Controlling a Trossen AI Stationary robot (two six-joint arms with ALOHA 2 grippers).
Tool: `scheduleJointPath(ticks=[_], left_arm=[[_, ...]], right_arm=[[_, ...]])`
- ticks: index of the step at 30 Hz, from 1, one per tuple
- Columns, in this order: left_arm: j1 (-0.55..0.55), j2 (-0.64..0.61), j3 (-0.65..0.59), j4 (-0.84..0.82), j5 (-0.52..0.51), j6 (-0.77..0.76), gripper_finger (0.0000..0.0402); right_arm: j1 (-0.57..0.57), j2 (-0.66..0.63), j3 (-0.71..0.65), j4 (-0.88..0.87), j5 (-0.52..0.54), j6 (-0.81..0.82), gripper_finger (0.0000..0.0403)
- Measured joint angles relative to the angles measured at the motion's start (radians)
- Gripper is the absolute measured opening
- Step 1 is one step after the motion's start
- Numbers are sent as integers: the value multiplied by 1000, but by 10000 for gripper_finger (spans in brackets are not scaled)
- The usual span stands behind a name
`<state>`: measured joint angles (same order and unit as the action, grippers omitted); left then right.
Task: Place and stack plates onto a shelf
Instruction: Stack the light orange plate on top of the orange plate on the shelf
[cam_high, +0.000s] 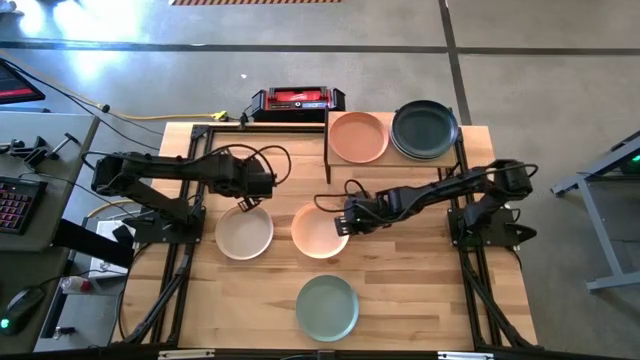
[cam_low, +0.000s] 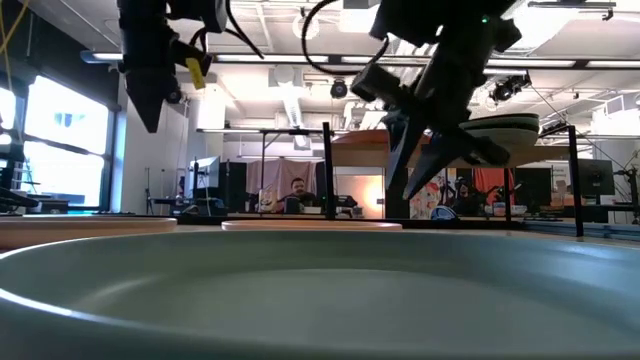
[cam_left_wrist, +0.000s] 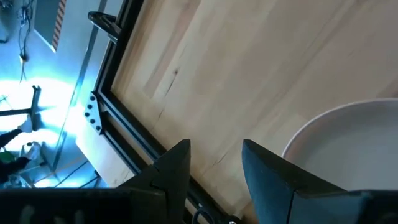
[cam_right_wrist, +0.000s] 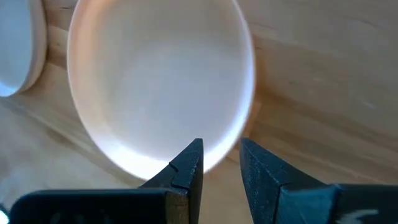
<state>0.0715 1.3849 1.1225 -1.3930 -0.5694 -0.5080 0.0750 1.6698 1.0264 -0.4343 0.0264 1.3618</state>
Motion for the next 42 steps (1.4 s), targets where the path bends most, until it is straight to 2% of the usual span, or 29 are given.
scheduleJointPath(ticks=[11,23,37,42], left_arm=[[-1,-2,0,2,-1,14,135],[-1,-2,0,5,-2,14,135],[-1,-2,0,23,-1,19,135],[-1,-2,0,29,0,29,135]], right_arm=[[-2,114,42,-11,33,0,84],[-10,120,39,-24,97,3,84],[-7,161,38,-2,70,19,84],[-7,163,38,-3,74,26,57]])
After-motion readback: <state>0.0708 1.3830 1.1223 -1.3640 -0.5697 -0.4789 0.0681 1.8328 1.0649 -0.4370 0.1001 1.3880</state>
